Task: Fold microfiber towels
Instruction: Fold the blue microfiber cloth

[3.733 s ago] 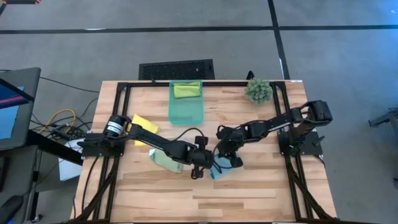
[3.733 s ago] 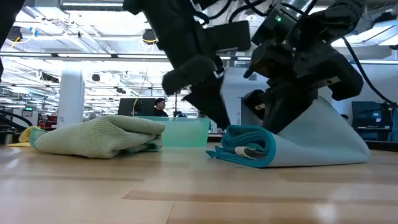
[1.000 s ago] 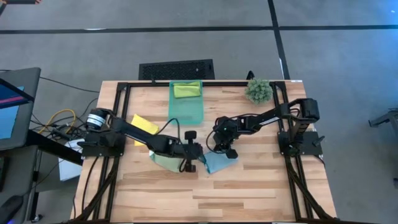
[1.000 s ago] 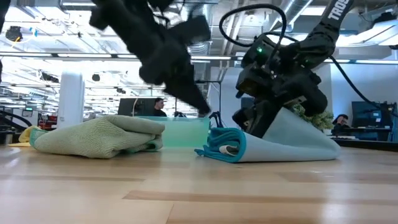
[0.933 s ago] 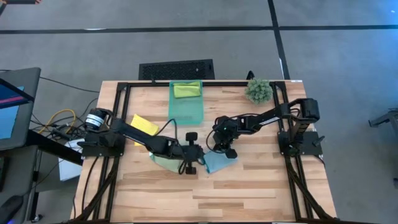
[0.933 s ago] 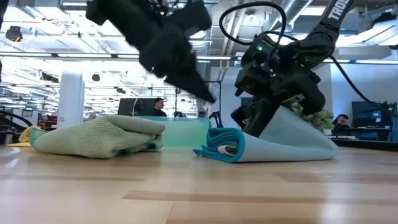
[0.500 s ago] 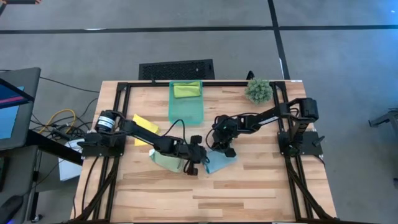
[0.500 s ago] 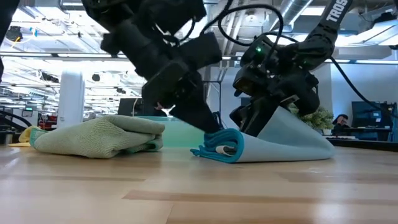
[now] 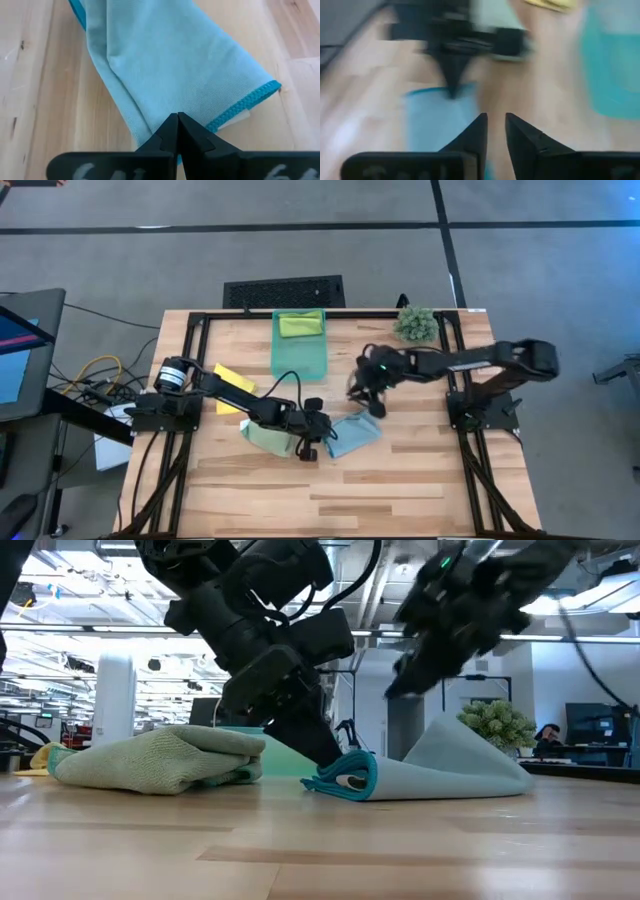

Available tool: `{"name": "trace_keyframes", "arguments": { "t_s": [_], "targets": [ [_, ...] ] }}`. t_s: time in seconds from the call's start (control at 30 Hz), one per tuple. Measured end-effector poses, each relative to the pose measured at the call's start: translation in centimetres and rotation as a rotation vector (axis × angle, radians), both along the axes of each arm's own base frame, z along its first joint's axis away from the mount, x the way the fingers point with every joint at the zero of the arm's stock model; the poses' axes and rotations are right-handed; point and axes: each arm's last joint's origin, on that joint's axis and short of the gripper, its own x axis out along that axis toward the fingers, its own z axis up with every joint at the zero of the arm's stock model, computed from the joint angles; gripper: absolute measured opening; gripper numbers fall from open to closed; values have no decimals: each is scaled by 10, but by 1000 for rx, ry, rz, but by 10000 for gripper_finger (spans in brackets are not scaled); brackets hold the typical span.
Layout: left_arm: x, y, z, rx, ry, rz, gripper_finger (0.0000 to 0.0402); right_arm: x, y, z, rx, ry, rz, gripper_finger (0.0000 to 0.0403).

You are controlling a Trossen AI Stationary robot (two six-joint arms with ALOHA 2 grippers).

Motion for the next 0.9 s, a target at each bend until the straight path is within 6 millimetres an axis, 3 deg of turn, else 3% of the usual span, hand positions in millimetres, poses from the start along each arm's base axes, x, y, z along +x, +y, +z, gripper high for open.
{"name": "trace_keyframes", "arguments": {
  "t_s": [0.1, 0.23, 0.3, 0.4, 0.5, 0.67, 0.9],
  "targets": [
    [0, -2, 0, 0, -1, -6, 0, -15, 28, 5, 43, -32, 145, 77],
    [0, -2, 0, 0, -3, -4, 0, -34, 68, -6, 156, -12, 421, 60],
    [0, -2, 0, -1, -4, -3, 0, -38, 81, -14, 140, -8, 435, 54],
    [0, -2, 0, -1, -5, -2, 0, -31, 92, -22, 72, -18, 297, 43],
    [0, -2, 0, -1, -7, -2, 0, -21, 91, -31, -1, -5, 111, 30],
    [0, -2, 0, -1, 1, -2, 0, -21, 67, -49, -95, 123, -188, 11],
    [-1, -5, 6, -30, -12, -16, 0, -21, 43, -73, -91, 211, -352, 22]
  ]
}}
